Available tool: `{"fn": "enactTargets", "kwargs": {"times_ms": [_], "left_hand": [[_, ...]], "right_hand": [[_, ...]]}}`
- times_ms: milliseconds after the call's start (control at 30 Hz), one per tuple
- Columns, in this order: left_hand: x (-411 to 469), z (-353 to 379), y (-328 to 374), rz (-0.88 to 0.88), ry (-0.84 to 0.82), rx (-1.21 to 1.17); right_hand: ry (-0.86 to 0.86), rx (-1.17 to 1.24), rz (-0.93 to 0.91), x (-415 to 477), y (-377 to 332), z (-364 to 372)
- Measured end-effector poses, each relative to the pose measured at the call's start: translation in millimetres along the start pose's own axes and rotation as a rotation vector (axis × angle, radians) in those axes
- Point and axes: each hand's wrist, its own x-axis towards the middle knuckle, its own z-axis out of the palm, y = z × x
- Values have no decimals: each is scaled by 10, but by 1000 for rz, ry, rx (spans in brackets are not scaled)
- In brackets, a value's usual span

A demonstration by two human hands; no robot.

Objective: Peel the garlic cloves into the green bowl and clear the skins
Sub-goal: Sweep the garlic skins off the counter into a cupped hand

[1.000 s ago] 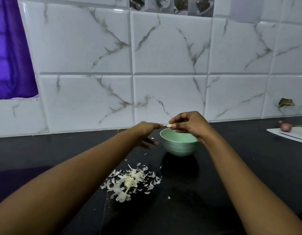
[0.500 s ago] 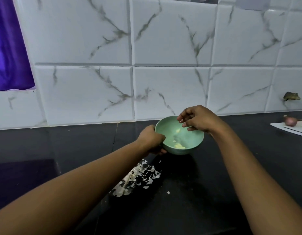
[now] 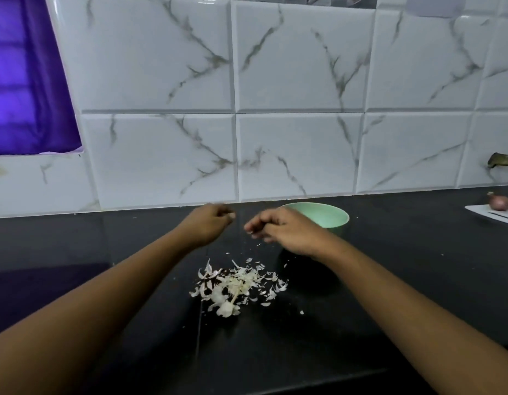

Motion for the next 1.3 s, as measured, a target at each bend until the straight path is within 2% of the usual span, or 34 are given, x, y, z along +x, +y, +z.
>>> {"fn": "enactTargets", "kwargs": {"times_ms": [100,167,267,333,400,500,600,733,867,967,1067,1200,1300], "left_hand": [[-216,-31,-512,-105,-241,215],[-305,46,-719,-147,-341,260],[-427,91,-751,-60,-396,301],[-518,52,-733,47,-459,268],[-600,-8,-741,84,-504,105],[-666,-84,-686,44,-366,-194],[-621,-77,-686,36,-144,-187],[-578,10,-720,52,-184,-8],[-510,29,-799,38,-178,-43],[-451,40,-869,24,-180,-33],[-418,47,-873,14,-176,-43],[-417,27,-851,-3,-158,-41],[-449,20,-823,-21,-207,-34]], "right_hand": [[-153,-344,209,56,231,117],[-200,-432,305,79,341,218],[-225,-519,241,38,417,361],[-271,-467,166,-32,469,361],[-316,-297,154,-111,449,272],[-186,-96,158,-106,412,234],[56,-116,245,182,501,278],[73,-264,387,672,651,288],[84,-352,494,1040,775,291],[-1,-470,526,1216,870,302],[-153,-595,403,1230,860,353],[-330,-474,143,789,736,365],[-449,-357,69,314,561,265]]}}
